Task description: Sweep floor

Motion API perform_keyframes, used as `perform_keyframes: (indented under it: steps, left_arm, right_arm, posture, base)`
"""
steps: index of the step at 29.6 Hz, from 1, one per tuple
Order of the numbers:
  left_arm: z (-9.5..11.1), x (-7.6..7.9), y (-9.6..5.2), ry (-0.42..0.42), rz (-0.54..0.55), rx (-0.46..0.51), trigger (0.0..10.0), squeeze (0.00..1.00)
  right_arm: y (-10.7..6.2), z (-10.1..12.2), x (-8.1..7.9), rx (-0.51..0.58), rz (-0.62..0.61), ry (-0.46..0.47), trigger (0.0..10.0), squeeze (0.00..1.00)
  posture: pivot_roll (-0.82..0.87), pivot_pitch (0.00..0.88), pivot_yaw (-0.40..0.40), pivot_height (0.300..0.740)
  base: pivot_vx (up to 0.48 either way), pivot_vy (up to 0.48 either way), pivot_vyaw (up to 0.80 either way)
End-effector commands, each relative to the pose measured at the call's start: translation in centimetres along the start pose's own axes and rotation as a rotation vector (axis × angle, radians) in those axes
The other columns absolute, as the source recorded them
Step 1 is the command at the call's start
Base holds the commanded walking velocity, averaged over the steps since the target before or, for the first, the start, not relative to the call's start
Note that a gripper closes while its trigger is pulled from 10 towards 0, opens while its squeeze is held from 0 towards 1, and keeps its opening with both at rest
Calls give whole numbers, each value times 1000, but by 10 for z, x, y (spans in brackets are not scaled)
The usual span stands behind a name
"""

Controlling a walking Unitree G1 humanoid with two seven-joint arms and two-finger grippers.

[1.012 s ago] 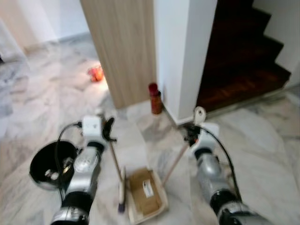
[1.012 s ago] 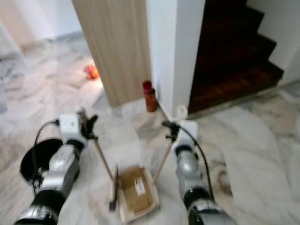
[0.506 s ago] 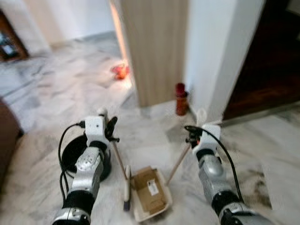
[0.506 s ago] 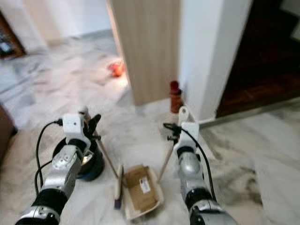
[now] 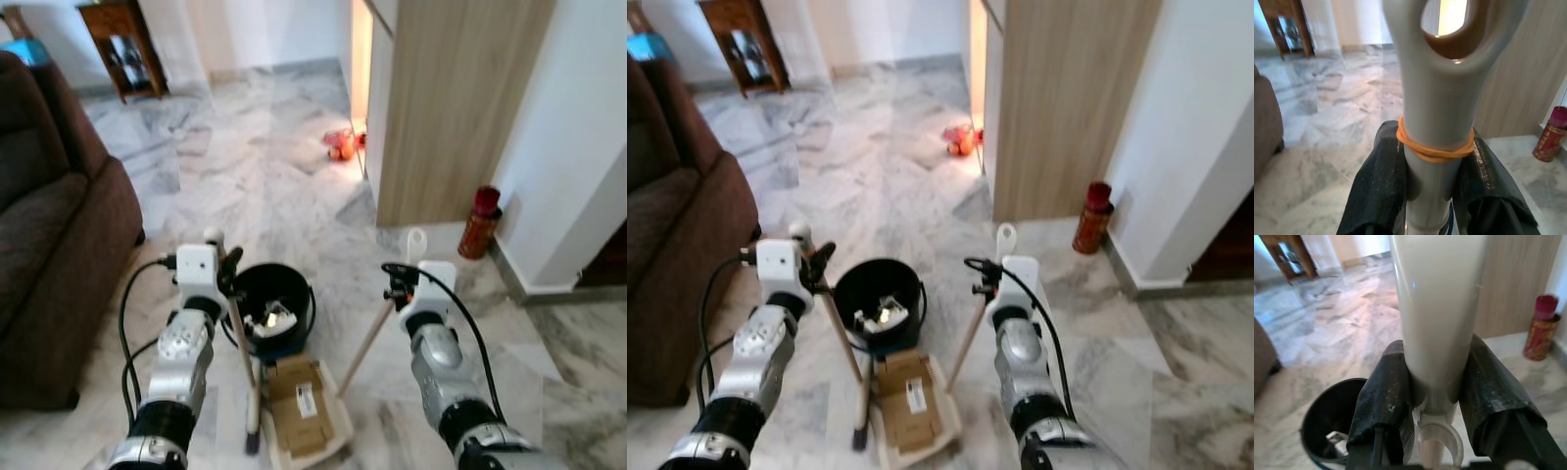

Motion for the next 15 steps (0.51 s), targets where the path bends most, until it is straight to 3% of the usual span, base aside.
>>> perform_keyframes:
  steps: [1,4,15]
  left_arm:
    - [12,-7,3,2,12,41,10000,0]
    - [12,-7,2,1,11,42,10000,0]
    - [11,-5,0,34,-1,50,10000,0]
  right_arm:
    - [6,15,-16,49,32,24,10000,0]
    - [6,14,-15,47,30,22,10000,0]
    - [6,14,-13,42,22,17,10000,0]
  posture:
    - [52,0,54,740]
    - [52,0,54,740]
    - [57,0,50,740]
  base:
    - [0,416,0]
    - [0,416,0]
    - [0,0,0]
Point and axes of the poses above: a point about 5 cm out from each wrist's last joint towards the gripper, its own y axis pointing out of the wrist towards the gripper, its own z axis along the axis of the wrist's last joint, x = y × z, the point moved 5 cm from there along y, pointing out of the wrist towards the gripper, and after that the axes turned 3 degrees about y, right-handed, at the moved point
